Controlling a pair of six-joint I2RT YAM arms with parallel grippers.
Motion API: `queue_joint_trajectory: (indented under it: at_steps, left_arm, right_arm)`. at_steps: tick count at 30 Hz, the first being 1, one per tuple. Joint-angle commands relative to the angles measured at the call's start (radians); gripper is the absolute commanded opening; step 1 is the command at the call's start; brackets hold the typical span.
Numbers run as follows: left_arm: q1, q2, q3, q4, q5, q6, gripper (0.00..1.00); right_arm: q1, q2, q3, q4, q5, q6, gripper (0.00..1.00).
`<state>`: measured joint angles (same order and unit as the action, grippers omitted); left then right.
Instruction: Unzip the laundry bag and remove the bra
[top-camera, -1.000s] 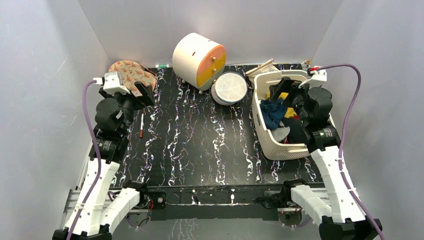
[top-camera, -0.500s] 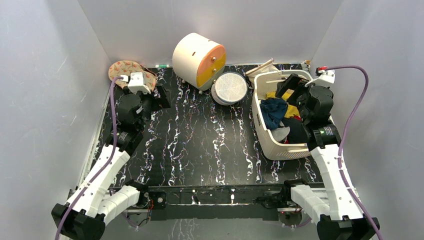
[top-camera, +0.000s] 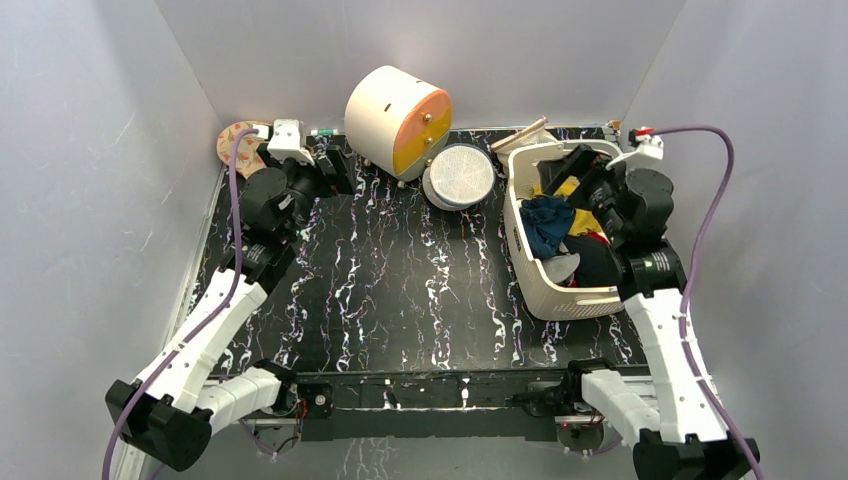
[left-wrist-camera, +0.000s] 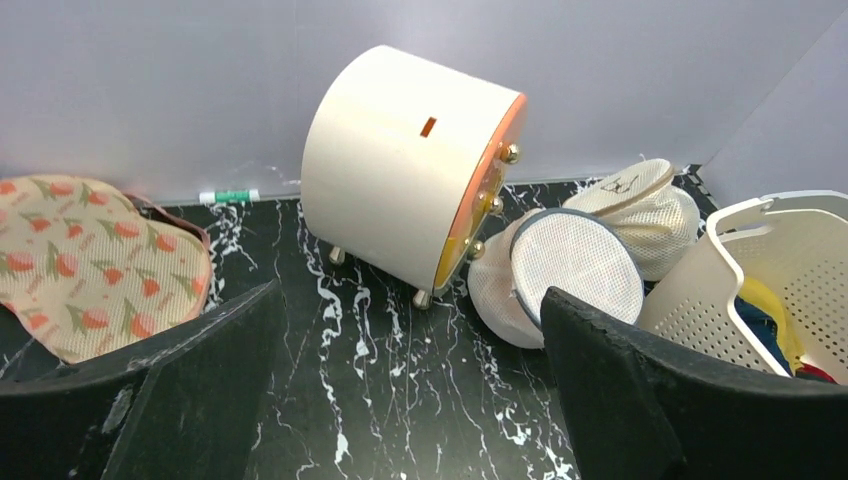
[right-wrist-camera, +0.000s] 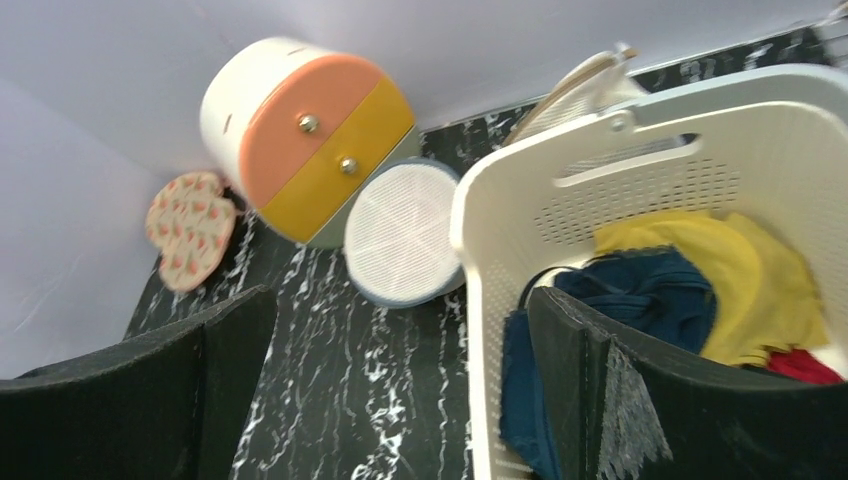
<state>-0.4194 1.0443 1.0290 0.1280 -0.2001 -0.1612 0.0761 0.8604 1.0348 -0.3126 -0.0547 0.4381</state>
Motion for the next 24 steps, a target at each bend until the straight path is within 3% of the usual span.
queue_joint_trajectory:
  at_steps: [1, 6, 12, 19, 24]
  left_arm:
    - [-0.006, -0.05, -0.026, 0.085, 0.021, 0.066, 0.98]
    - [-0.008, -0.119, -0.082, 0.121, 0.007, 0.089, 0.98]
    - [-0.009, -0.095, -0.11, 0.15, 0.029, 0.092, 0.98]
    - [-0.009, -0.088, -0.122, 0.157, 0.007, 0.103, 0.98]
    - [-0.008, -0.09, -0.135, 0.173, -0.048, 0.131, 0.98]
  right_arm:
    - [-0.005, 0.073, 0.093, 0.022, -0.198, 0.022, 0.98]
    - [0.072, 0.212, 0.169, -0.002, -0.275, 0.022, 0.98]
    - [0.394, 0.438, 0.414, -0.123, -0.024, -0.135, 0.98]
    - [0.52, 0.659, 0.526, -0.146, 0.127, -0.183, 0.98]
    - [0.562, 0.821, 0.612, -0.197, 0.362, -0.27, 0.94]
